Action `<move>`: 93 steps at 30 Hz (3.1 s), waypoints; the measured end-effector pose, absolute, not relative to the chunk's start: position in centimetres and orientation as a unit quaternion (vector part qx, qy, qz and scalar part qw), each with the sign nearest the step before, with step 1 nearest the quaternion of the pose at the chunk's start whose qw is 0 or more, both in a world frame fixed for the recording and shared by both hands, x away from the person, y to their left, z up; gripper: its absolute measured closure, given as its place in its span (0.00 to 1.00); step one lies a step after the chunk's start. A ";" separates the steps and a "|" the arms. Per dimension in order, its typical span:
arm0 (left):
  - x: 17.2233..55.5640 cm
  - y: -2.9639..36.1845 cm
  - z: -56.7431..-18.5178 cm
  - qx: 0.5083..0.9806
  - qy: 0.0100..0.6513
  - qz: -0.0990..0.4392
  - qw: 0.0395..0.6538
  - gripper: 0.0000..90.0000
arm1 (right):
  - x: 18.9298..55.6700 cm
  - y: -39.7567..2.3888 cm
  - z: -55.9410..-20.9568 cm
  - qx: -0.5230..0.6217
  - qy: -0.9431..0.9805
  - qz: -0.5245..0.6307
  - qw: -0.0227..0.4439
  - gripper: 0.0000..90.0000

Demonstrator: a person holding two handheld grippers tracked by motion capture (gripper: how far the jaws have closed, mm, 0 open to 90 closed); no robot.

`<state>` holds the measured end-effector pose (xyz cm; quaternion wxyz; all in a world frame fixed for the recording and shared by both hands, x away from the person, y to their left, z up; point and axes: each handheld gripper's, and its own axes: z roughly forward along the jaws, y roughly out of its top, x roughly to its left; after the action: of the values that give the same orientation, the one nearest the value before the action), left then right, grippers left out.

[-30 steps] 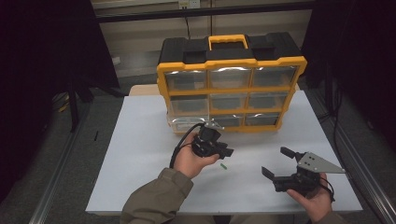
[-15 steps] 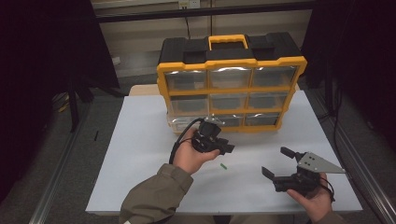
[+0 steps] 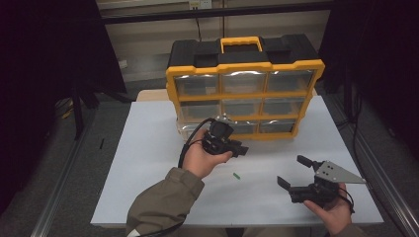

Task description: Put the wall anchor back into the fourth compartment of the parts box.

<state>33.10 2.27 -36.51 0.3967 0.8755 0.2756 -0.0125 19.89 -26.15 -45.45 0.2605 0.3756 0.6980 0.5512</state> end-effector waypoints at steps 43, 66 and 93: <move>33.6 0.9 -33.6 0.876 0.265 -0.016 0.403 0.73 | 19.9 -26.2 -45.4 0.375 0.697 0.553 0.260 0.02; 34.2 0.8 -31.0 0.867 0.266 -0.005 0.422 0.73 | 19.9 -26.1 -45.4 0.375 0.697 0.553 0.261 0.02; 35.7 3.8 -29.6 0.856 0.295 0.025 0.424 0.73 | 19.9 -26.1 -45.4 0.376 0.697 0.553 0.260 0.02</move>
<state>35.70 3.85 -29.58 0.4240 0.8557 0.2954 0.0249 19.88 -26.14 -45.40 0.2603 0.3762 0.6967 0.5525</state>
